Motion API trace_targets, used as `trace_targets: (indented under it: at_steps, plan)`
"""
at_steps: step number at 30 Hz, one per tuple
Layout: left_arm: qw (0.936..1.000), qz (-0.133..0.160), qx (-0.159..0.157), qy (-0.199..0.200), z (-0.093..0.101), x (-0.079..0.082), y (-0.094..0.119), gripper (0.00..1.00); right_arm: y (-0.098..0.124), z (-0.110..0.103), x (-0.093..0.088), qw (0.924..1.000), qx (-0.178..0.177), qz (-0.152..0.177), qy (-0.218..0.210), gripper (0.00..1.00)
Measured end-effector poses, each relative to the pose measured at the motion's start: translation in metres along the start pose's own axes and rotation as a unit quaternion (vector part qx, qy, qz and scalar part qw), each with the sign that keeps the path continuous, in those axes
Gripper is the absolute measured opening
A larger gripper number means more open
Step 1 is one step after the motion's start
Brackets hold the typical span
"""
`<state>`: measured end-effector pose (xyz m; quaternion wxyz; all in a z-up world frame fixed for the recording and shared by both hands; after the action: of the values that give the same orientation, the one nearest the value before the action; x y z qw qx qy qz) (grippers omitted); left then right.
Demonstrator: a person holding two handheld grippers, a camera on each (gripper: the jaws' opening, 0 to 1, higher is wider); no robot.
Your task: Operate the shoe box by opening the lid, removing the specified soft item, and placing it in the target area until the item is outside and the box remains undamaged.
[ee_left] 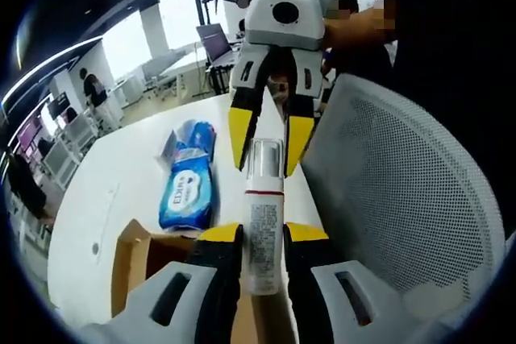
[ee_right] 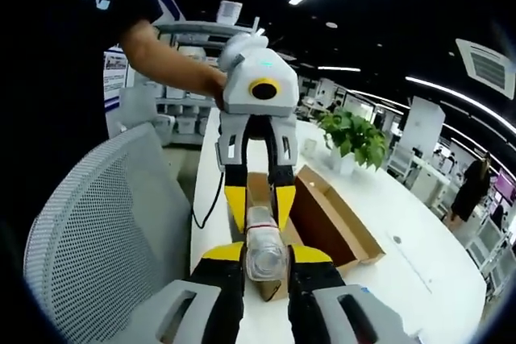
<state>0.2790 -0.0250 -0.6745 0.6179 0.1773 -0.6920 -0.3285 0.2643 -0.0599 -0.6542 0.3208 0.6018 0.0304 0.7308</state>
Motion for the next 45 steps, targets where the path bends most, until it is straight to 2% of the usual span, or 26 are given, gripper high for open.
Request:
trace_targets:
  at_steps: [6, 13, 20, 27, 31, 38, 45]
  plan:
    - [1.0, 0.0, -0.008, 0.005, 0.003, -0.004, -0.003, 0.19, -0.001, -0.002, -0.002, 0.9999, 0.004, -0.01, -0.001, 0.14]
    - [0.9996, 0.017, 0.003, 0.024, 0.001, -0.001, -0.003, 0.21, 0.0, 0.0, -0.001, 0.9998, 0.006, -0.015, -0.009, 0.13]
    - [0.9993, 0.012, 0.016, 0.032, -0.004, -0.005, -0.001, 0.22, -0.001, 0.002, -0.006, 0.9996, 0.005, -0.028, -0.008, 0.13]
    - [0.9968, 0.016, 0.035, 0.07, -0.009, -0.014, 0.006, 0.27, -0.002, 0.005, -0.012, 0.999, 0.013, -0.043, 0.002, 0.13]
    - [0.9906, 0.034, 0.047, 0.124, -0.009, -0.017, 0.008, 0.33, -0.003, 0.009, -0.013, 0.9987, 0.016, -0.047, 0.009, 0.13]
    - [0.985, 0.037, 0.078, 0.15, -0.013, -0.027, 0.014, 0.39, -0.002, 0.022, -0.014, 0.9981, 0.015, -0.055, 0.022, 0.13]
    - [0.9754, 0.052, 0.11, 0.184, -0.015, -0.034, 0.025, 0.47, 0.001, 0.037, -0.017, 0.9971, 0.014, -0.067, 0.035, 0.14]
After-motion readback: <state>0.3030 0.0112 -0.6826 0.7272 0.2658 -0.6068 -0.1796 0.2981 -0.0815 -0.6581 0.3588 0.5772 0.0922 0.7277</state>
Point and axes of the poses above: the point that each gripper's makers call its tool centre point, and the gripper's own axes: y roughly backward along the fingers, z roughly to its right, x roughly out of its top, the point moved 1 cm from there along y, roughly backward along the fingers, and after that the axes turned 8 degrees about -x, right-handed, at the moved point
